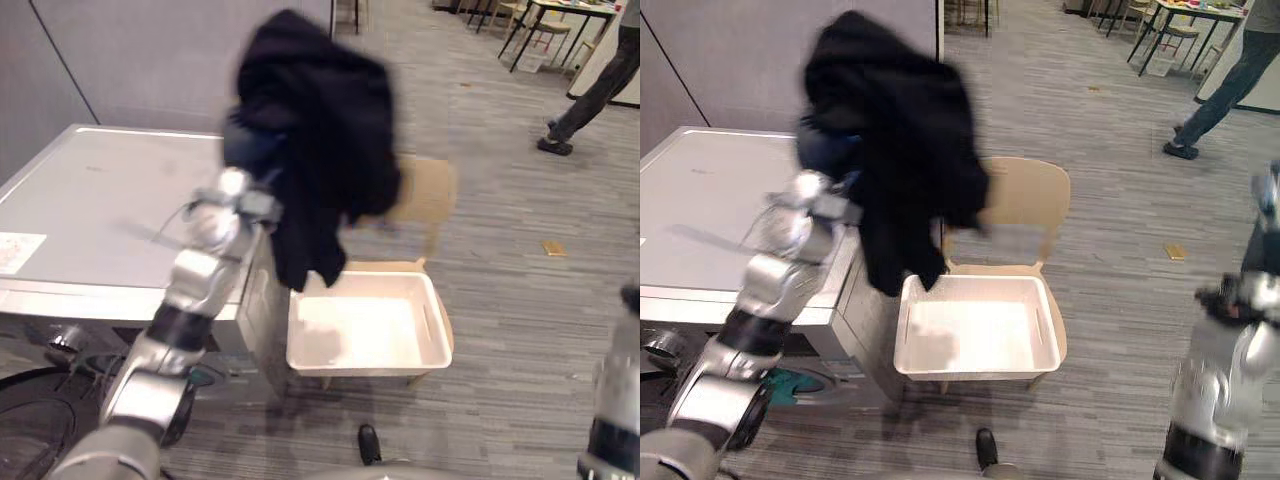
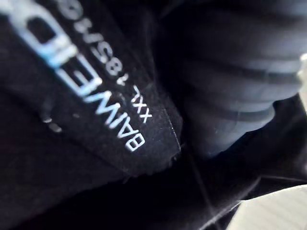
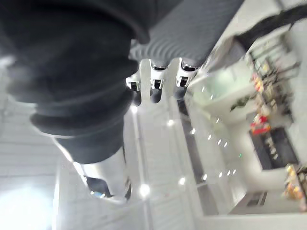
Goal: Pick up the laundry basket with both hands and put the clothes into the washing machine.
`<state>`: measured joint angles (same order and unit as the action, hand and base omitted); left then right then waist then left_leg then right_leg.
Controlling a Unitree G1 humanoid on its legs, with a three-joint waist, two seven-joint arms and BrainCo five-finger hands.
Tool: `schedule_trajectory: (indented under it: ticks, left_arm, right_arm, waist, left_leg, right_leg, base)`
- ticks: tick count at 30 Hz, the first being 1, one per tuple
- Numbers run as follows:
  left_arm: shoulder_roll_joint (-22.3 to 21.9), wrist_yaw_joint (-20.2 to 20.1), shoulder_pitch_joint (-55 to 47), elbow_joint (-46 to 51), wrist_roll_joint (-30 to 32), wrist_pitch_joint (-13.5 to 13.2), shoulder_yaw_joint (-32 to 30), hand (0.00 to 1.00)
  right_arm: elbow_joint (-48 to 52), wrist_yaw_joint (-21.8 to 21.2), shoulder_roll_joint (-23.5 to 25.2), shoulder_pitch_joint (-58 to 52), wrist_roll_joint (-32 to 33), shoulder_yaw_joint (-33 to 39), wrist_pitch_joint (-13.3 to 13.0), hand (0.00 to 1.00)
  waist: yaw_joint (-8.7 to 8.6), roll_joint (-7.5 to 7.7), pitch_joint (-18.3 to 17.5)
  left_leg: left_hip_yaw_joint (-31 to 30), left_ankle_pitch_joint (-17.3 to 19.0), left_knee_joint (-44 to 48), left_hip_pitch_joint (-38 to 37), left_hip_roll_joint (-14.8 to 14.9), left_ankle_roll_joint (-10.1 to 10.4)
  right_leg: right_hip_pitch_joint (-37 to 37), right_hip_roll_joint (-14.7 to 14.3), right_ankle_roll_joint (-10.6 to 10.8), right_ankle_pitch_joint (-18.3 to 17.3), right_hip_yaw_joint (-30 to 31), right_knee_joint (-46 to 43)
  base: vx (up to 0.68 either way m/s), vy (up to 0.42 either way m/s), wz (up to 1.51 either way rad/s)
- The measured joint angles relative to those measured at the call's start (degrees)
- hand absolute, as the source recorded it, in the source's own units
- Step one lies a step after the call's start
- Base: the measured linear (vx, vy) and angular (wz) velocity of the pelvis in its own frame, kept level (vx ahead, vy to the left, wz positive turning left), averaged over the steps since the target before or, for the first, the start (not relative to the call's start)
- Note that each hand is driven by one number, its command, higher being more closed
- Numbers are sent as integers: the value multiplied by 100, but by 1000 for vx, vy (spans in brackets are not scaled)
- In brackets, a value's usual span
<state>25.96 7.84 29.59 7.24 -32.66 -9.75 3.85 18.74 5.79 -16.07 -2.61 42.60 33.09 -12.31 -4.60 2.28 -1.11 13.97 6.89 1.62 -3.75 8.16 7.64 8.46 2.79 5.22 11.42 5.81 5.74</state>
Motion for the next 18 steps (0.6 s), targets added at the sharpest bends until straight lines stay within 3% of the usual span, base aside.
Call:
schedule_trajectory:
  ticks: [2,5,7,10,18]
  left_arm:
    - [-146,131,-838,825,31,-219,-1210,100]
    - [-456,237,-1433,1517,83,-490,-2200,100]
    - [-896,262,-2002,1951,89,-764,-2892,100]
    - [-1473,270,-2806,2172,132,-838,-3390,100]
    - [-2481,404,-4326,2843,844,-854,-3676,100]
  right_arm:
    - [-41,0,666,-754,-48,93,0,0]
    - [-495,-93,1208,-1293,-151,88,36,0]
    - [-1228,-236,1659,-1575,-167,73,160,0]
    - [-2127,-394,2034,-1827,-265,46,272,0]
    - [-3781,-617,2171,-2167,-297,-67,411,0]
  waist:
    - [19,-77,21]
    - [37,-140,2]
    - [86,-210,-60]
    - [199,-347,-146]
    - [389,-418,-189]
  left_leg:
    - [43,64,70,26,28,12]
    - [42,73,40,64,40,13]
    - [25,62,46,102,42,19]
    - [23,60,41,86,57,25]
    - [-239,100,42,-2,99,-36]
  right_leg:
    - [7,-35,-2,-54,50,6]
    - [41,-50,-22,-68,46,22]
    - [102,-50,-53,-22,34,16]
    - [85,-55,-62,-3,8,-2]
    - [-257,-3,-50,-171,-325,-1]
  base:
    - [-47,-40,-17]
    - [-14,-10,-2]
    - [17,-31,2]
    - [44,-17,3]
    - [-26,-14,20]
